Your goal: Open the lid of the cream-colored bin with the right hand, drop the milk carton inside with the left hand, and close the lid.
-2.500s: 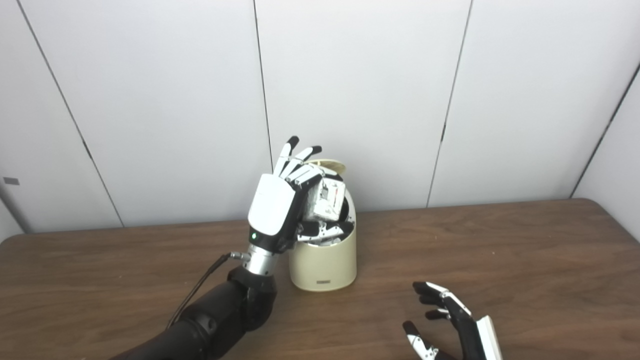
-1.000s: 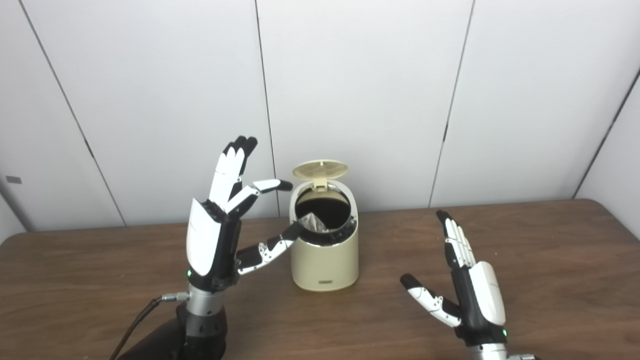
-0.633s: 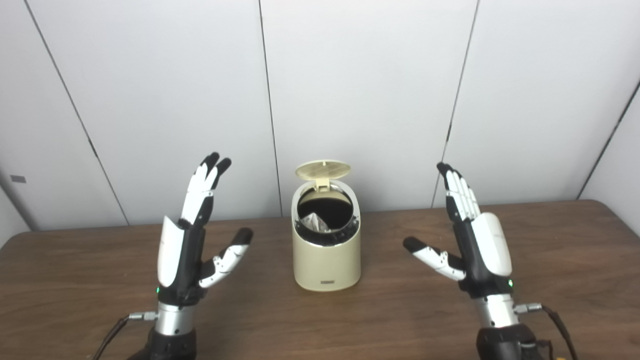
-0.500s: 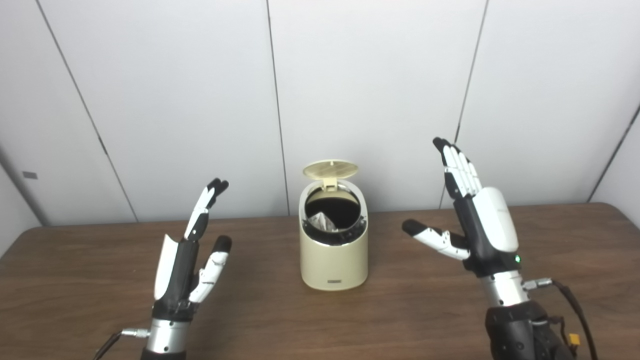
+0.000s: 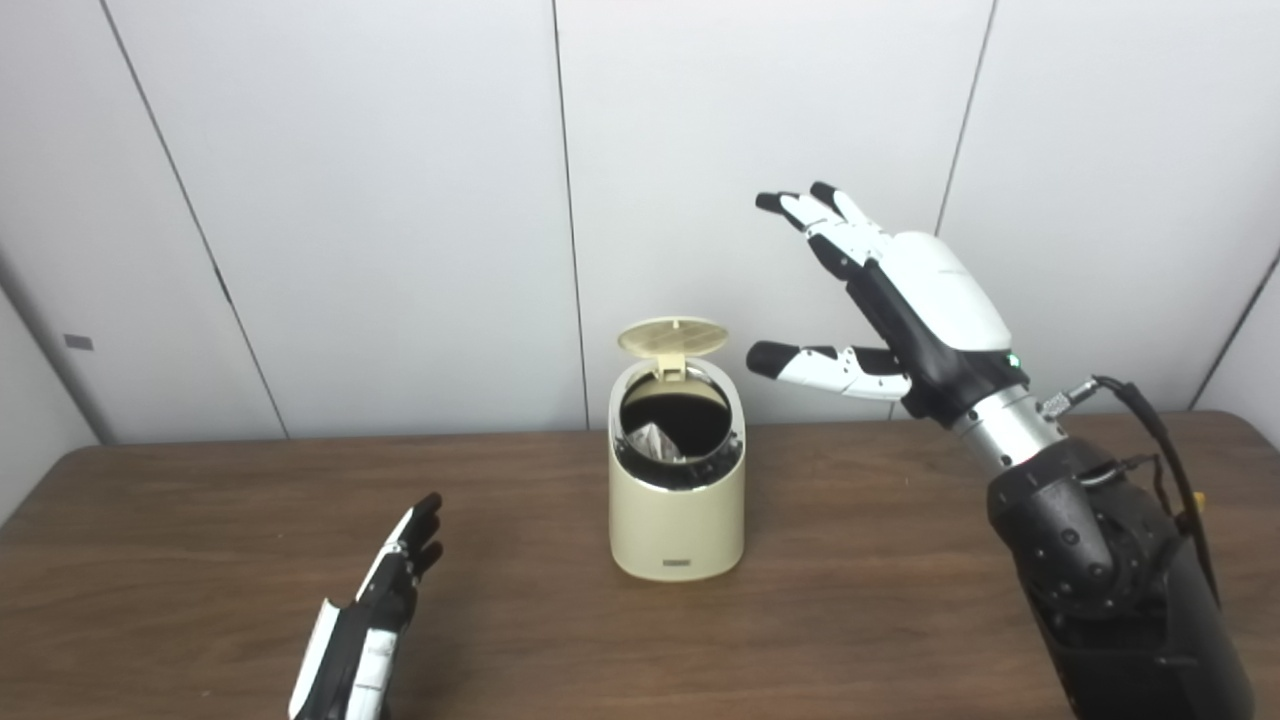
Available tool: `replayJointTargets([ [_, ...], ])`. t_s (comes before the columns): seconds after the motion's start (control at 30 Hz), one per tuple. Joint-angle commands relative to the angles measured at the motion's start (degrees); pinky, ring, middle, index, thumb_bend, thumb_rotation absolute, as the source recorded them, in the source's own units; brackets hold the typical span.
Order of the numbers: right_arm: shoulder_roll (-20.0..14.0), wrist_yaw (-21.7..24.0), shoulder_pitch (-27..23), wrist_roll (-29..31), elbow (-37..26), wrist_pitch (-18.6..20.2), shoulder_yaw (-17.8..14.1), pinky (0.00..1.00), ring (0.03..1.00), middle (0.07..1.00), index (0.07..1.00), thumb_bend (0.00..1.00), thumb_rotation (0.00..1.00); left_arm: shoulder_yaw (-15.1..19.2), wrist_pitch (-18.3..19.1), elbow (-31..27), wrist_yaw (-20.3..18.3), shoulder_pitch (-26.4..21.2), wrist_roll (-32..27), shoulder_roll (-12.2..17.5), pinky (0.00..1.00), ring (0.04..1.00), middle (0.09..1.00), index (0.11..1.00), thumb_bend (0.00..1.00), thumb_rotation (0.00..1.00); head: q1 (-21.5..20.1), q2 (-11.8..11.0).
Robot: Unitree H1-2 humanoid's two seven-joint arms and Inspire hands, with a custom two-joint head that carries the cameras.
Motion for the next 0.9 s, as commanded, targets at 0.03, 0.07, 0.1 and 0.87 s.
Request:
replayJointTargets([
  [0.03,-2.9,4.8,-6.3,1.3,0.1,1.5,0.7,0.98,1.000,0.957,0.937,0.83,0.99,2.4,1.6,-1.5,-2.9,1.1,0.6,-0.8,1.00,1.000,1.000,1.000,0.72,1.00,-0.1,0.0],
  [0.07,-3.4,6.4,-7.4,1.9,0.4,2.1,1.2,0.99,1.000,0.950,0.929,0.83,0.98,3.1,2.2,-1.7,-3.6,1.5,0.7,-1.2,1.00,1.000,1.000,1.000,0.73,1.00,-0.2,0.2],
  [0.1,-4.0,8.0,-8.6,2.5,0.6,2.3,1.6,0.98,1.000,0.938,0.918,0.82,0.98,3.7,2.4,-1.8,-4.3,1.9,0.8,-1.6,1.00,1.000,1.000,1.000,0.72,1.00,-0.2,0.2],
  [0.87,-7.2,18.6,-17.2,-1.2,10.1,2.9,10.7,0.94,0.977,0.896,0.876,0.86,0.97,11.1,3.8,-2.9,-11.4,2.6,4.0,-8.1,1.00,1.000,0.996,0.999,0.71,1.00,-0.5,0.7],
])
